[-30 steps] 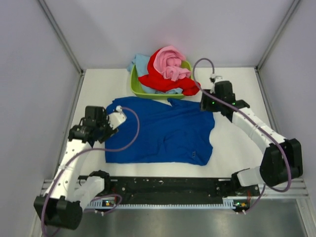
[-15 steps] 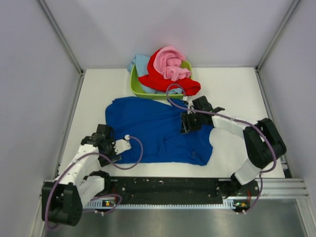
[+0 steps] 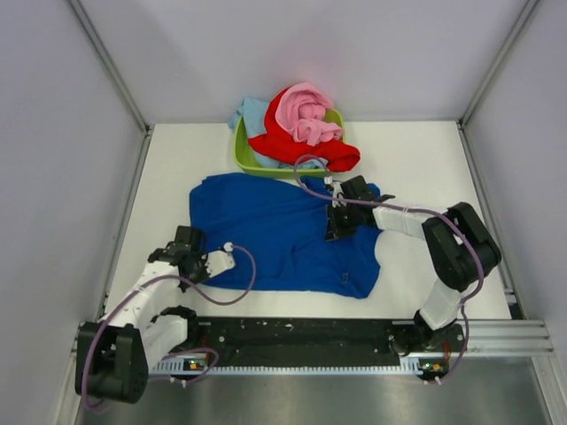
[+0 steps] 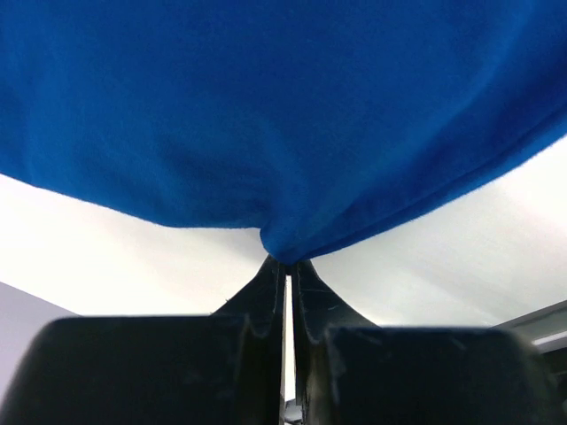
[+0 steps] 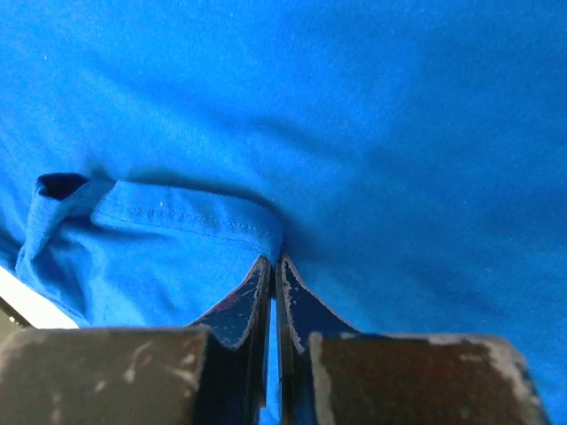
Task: Fold and stack the t-shirts
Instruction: Grap the side of the flattened tshirt closest away from the robot with both arms, then fold the flattened tshirt in 1/3 of the way
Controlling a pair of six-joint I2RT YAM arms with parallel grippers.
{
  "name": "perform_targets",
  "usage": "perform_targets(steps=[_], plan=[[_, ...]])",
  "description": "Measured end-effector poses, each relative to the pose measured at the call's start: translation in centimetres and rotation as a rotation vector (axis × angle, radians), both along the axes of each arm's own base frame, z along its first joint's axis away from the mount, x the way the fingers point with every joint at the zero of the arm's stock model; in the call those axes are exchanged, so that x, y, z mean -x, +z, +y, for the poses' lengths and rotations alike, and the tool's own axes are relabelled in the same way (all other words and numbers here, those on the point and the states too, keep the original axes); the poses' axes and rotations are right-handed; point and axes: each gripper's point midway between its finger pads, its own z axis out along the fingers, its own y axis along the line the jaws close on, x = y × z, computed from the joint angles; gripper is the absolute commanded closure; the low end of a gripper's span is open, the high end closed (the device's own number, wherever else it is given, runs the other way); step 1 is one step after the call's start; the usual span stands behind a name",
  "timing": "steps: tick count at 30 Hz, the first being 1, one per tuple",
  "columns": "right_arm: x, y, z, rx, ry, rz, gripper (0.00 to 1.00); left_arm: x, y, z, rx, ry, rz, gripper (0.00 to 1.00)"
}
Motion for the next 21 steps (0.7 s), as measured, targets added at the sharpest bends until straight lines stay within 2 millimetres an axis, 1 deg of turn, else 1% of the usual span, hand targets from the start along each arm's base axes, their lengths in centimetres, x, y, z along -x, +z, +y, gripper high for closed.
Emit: perform_targets(steps=[4,6,8,11,14,15,16,21], plan=[[0.1,0.3,-0.4,0.008,-0.013,-0.012,1.0,0.2,0.1,-0.1,0.008,0.019,0.0,1.0],[0.8,1.3,-1.0,0.012,-0.019,-0.027,1.0,0.3,0.7,-0.1,0.013,0.037,0.003,1.0],[1.6,3.5,-1.7,0.004,-0.025,-0.064,1.0,0.1,1.9,-0.3,0.029,0.053,-0.017,1.0],[2.5,8.6,-2.3,-0.051,-0.022,-0.174,1.0,-0.2,4.0,-0.8,0.063,0.068,-0.066,1.0],[4.0,13.6,-2.9,-0.123,-0.009,-0.29,1.0,0.3,5.5,-1.4,0.1,0.071,-0.087,1.0],[4.5,14.8,-3.1,-0.142,-0.002,-0.313,1.0,0.6,5.9,-1.6,0.109,0.07,-0.085,1.0],[5.5,16.2,-3.4,-0.164,0.012,-0.34,1.0,0.9,6.3,-1.8,0.116,0.072,-0.08,1.0],[9.6,21.2,-4.2,-0.245,0.109,-0.409,1.0,2.1,9.4,-2.3,0.142,0.073,-0.074,1.0]])
